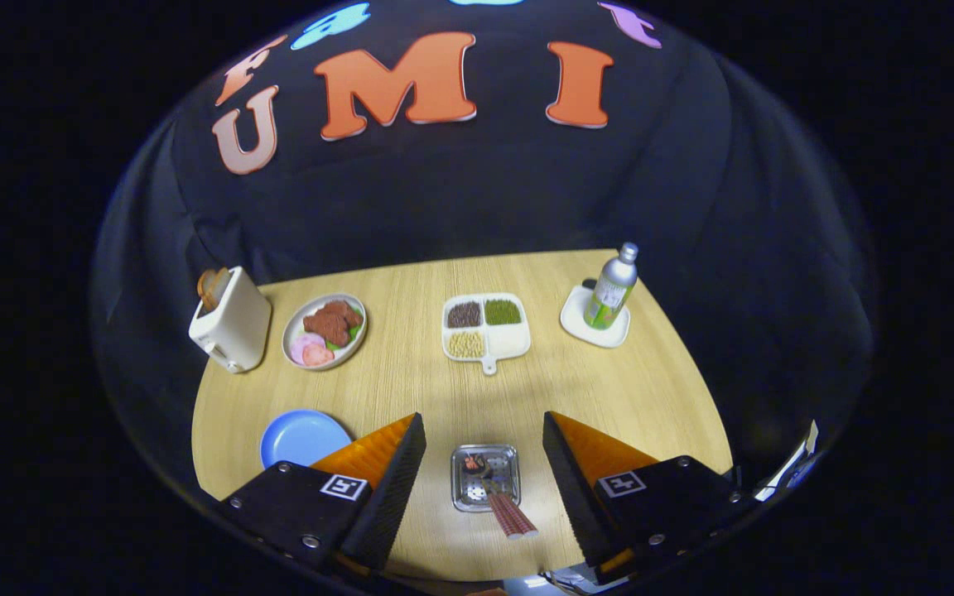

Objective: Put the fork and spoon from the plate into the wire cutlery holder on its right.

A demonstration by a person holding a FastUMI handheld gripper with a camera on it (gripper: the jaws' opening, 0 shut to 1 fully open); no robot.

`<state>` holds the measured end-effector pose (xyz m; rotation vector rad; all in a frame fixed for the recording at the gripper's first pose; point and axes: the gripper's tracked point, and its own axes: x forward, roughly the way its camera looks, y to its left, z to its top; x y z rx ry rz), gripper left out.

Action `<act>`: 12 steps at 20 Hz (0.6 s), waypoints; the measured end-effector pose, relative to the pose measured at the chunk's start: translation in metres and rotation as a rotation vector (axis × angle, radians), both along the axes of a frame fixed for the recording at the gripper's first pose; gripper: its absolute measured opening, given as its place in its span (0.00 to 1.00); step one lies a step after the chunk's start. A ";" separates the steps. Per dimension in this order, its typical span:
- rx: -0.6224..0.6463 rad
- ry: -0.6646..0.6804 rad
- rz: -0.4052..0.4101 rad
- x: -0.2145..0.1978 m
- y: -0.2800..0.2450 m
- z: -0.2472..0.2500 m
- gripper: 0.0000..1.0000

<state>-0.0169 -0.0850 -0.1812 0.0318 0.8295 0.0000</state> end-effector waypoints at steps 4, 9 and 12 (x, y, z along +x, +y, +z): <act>-0.003 -0.211 0.006 0.023 0.001 0.046 0.86; -0.001 -0.371 0.051 0.030 0.014 0.097 0.86; -0.012 -0.487 0.070 0.032 0.019 0.128 0.85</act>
